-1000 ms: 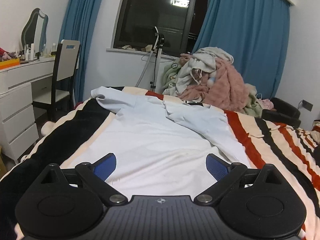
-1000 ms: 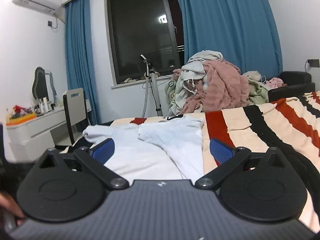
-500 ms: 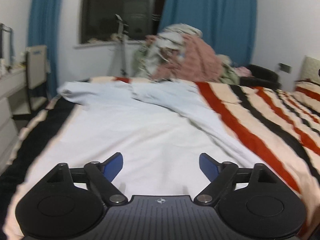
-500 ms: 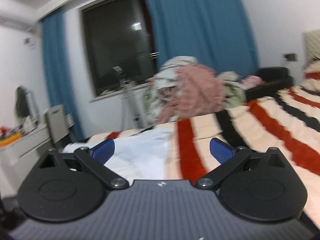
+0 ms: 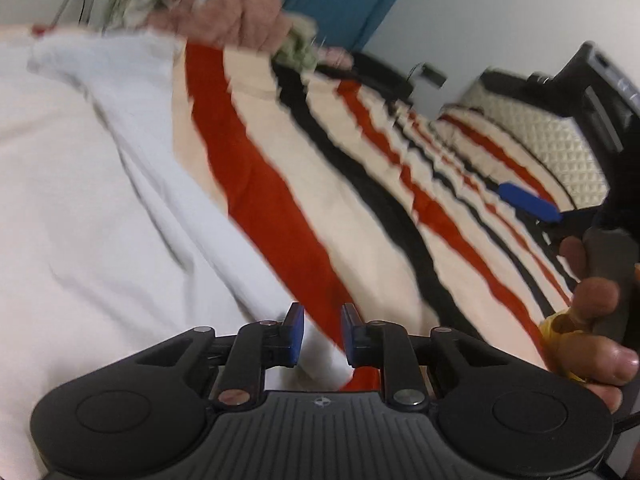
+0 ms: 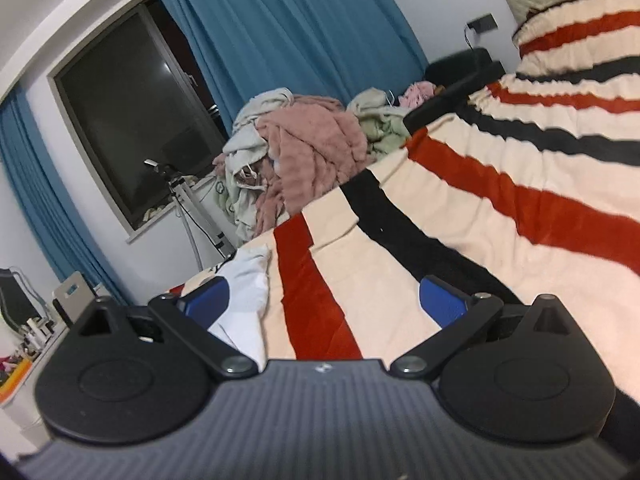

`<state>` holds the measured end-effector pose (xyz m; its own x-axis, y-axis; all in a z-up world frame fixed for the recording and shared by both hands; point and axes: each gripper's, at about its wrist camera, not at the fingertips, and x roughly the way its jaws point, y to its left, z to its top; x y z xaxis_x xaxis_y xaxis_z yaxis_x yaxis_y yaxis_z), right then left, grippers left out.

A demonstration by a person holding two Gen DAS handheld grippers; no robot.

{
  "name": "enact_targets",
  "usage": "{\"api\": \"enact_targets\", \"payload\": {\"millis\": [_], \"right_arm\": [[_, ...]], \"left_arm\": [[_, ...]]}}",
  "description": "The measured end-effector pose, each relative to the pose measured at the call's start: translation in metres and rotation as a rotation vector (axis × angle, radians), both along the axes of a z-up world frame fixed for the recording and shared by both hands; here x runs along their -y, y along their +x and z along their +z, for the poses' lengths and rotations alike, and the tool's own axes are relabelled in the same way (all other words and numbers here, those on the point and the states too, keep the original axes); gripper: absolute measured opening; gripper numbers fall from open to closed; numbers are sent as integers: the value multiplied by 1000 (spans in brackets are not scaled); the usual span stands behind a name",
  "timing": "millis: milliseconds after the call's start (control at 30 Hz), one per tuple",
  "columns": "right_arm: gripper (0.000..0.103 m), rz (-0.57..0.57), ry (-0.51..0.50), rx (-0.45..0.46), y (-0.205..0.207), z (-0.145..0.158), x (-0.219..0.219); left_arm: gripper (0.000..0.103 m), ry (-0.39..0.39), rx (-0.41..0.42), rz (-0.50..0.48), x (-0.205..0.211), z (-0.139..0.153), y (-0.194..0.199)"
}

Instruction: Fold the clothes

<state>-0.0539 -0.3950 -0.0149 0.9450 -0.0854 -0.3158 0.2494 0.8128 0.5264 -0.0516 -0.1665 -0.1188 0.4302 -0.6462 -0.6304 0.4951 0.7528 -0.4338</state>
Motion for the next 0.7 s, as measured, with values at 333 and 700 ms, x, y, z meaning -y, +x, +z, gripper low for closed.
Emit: {"api": "enact_targets", "payload": {"millis": [333, 700], "right_arm": [[103, 11, 64, -79, 14, -20, 1], [103, 33, 3, -113, 21, -19, -17]], "left_arm": [[40, -111, -190, 92, -19, -27, 21], [35, -154, -178, 123, -22, -33, 17]]}}
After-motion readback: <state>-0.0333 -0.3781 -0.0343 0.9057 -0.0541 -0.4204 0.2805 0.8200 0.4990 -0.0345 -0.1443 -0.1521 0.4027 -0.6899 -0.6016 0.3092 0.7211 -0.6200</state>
